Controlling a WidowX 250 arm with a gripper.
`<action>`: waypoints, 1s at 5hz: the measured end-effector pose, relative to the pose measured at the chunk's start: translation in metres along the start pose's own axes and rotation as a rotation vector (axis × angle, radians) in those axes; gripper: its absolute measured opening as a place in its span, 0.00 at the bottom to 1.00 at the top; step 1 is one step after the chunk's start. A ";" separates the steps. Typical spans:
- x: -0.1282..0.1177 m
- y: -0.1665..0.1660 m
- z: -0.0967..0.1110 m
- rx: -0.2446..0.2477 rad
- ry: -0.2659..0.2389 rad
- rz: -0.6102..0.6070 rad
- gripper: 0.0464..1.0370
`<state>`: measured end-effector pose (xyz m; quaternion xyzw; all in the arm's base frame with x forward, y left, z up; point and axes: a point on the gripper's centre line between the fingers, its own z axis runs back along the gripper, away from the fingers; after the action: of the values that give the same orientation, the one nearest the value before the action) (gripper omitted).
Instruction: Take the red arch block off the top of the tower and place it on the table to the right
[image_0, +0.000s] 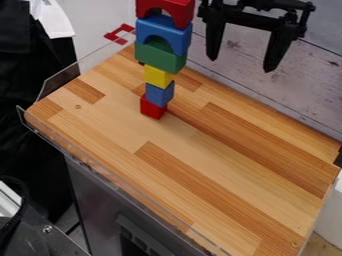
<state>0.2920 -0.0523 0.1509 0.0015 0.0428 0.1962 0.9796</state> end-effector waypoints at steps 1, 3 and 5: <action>-0.001 0.001 -0.011 0.022 0.035 0.003 0.96; 0.003 0.004 -0.001 -0.021 -0.013 0.077 0.96; 0.017 0.018 0.045 0.012 -0.077 0.264 0.96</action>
<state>0.3048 -0.0282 0.1949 0.0204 0.0057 0.3230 0.9462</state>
